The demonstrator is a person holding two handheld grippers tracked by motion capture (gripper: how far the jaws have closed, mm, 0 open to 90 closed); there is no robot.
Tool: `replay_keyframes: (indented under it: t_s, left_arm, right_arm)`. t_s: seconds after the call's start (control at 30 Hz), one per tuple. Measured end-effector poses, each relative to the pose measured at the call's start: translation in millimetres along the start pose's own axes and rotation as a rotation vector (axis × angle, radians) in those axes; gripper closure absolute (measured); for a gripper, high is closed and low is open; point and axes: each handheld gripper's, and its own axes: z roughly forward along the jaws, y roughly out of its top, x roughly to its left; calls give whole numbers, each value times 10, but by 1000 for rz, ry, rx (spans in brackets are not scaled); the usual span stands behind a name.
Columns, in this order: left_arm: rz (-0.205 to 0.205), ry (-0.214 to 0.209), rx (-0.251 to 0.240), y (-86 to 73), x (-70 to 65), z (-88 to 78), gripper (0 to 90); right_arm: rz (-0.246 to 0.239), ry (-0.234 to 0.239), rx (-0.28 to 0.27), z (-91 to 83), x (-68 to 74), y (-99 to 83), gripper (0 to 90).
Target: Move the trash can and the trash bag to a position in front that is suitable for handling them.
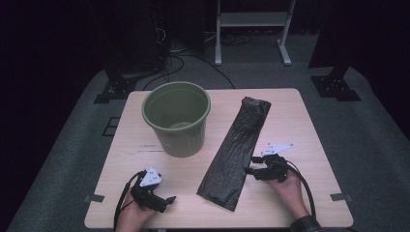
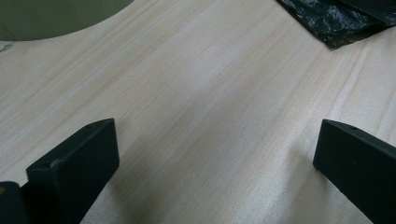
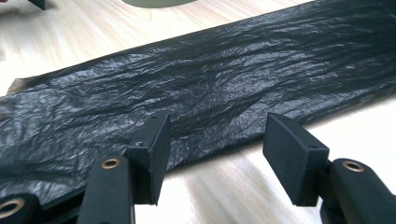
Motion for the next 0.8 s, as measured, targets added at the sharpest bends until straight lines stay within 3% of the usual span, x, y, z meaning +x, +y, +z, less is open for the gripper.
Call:
replay_keyframes:
  t_s: [0.3, 0.33, 0.47, 0.63, 0.8]
  left_arm:
    - [0, 0, 0, 0, -1, 0, 0]
    - [0, 0, 0, 0, -1, 0, 0]
    - [-1, 0, -1, -1, -1, 0, 0]
    - [-1, 0, 0, -1, -1, 0, 0]
    - [-1, 0, -1, 0, -1, 0, 0]
  right_arm:
    - [-33, -20, 46, 173, 75, 20, 446]
    - [-49, -44, 44, 175, 95, 19, 522]
    - [-95, -97, 48, 172, 141, 12, 677]
    - [-86, -81, 42, 170, 136, 2, 880]
    - [-59, -39, 50, 148, 101, -3, 897]
